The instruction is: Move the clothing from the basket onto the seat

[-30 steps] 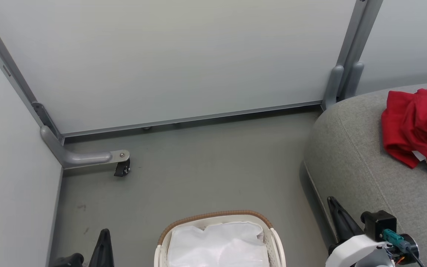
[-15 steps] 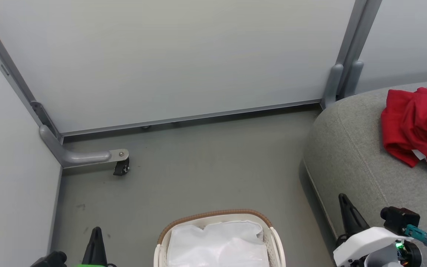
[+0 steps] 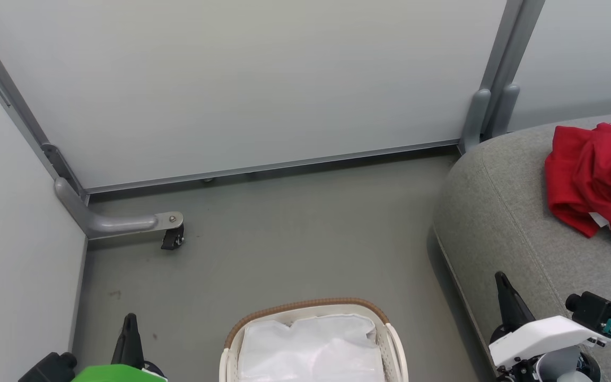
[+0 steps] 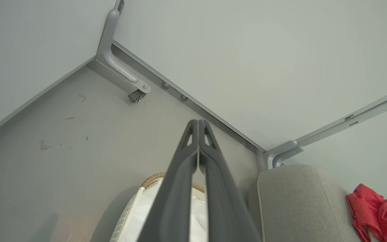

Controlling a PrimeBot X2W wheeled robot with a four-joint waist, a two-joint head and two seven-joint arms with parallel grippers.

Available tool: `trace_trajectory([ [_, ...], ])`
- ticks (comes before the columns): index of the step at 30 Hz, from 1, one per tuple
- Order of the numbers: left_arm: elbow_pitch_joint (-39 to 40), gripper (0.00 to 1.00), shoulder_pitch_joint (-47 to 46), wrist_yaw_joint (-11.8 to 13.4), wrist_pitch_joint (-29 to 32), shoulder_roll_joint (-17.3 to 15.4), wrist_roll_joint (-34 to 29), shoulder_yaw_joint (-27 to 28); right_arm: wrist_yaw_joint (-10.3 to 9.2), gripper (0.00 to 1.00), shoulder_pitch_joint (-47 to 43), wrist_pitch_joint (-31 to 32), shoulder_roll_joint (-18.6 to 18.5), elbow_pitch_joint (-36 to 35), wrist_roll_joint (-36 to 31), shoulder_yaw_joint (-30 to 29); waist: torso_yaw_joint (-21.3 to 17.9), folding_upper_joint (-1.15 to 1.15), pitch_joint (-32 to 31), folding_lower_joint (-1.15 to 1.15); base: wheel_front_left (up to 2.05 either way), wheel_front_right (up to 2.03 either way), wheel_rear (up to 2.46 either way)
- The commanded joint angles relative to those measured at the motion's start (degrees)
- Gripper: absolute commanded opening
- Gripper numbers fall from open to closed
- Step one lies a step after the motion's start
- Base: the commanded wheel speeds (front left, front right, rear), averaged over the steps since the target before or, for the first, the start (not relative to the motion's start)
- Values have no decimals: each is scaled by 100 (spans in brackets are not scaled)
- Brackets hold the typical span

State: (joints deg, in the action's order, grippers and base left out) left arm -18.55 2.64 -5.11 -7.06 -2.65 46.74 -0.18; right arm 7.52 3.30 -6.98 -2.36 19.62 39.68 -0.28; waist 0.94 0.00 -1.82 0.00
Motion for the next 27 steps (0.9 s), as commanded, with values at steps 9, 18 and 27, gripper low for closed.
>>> trace_trajectory([
  [9, 153, 0, -315, -65, 211, -19, 728, 125, -1, 0, 184, 205, -36, -170, 840, -117, -9, 0, 20, 0, 0, 0, 0],
  [18, 198, 0, -410, -94, 381, -21, 1296, 205, -2, 0, 203, 377, -41, -233, 1491, -196, -18, 0, 39, 0, 0, 0, 0],
  [27, 244, 0, -492, -114, 539, -23, 1805, 286, -2, 0, 228, 532, -45, -288, 2087, -264, -27, 0, 58, 0, 0, 0, 0],
])
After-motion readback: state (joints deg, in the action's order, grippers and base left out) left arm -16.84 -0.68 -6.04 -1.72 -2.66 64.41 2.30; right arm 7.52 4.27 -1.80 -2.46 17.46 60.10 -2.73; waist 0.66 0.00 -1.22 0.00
